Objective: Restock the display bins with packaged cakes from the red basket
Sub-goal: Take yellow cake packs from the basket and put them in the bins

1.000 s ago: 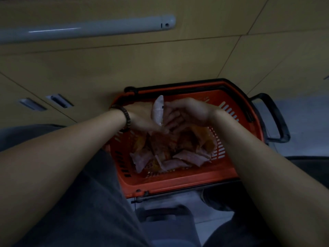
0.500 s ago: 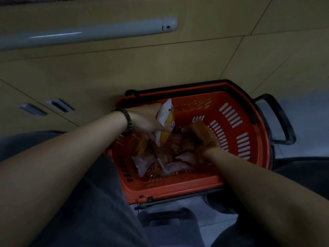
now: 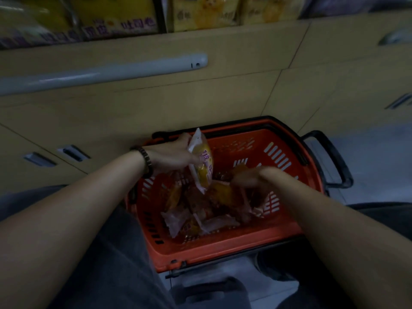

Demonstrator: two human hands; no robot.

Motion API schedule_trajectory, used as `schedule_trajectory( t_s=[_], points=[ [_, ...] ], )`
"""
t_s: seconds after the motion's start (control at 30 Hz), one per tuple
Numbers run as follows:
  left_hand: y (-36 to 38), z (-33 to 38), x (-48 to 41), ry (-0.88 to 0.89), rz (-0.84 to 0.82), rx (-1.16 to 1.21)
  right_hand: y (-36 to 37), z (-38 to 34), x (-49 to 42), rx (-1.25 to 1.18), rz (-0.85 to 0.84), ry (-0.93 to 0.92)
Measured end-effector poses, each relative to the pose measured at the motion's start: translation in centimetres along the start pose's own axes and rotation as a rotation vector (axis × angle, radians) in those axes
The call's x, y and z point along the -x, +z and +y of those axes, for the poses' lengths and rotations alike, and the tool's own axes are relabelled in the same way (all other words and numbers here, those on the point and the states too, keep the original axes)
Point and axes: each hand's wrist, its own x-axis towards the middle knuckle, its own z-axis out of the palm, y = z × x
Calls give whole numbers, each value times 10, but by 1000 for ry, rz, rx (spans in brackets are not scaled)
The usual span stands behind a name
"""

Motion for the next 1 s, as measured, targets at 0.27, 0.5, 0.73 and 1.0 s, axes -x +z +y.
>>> schedule_trajectory(
  t_s=[0.27, 0.5, 0.73, 1.0],
  points=[
    [3, 0, 7, 21, 67, 224, -80, -5, 118, -209, -28, -122],
    [7, 6, 12, -26, 229, 595, -76, 17, 145, -591, -62, -376],
    [14, 19, 22, 187, 119, 611, -80, 27, 166, -769, -139, -541],
    [1, 25, 36, 332, 116, 691, -69, 18, 173, -685, 7, -615]
  ],
)
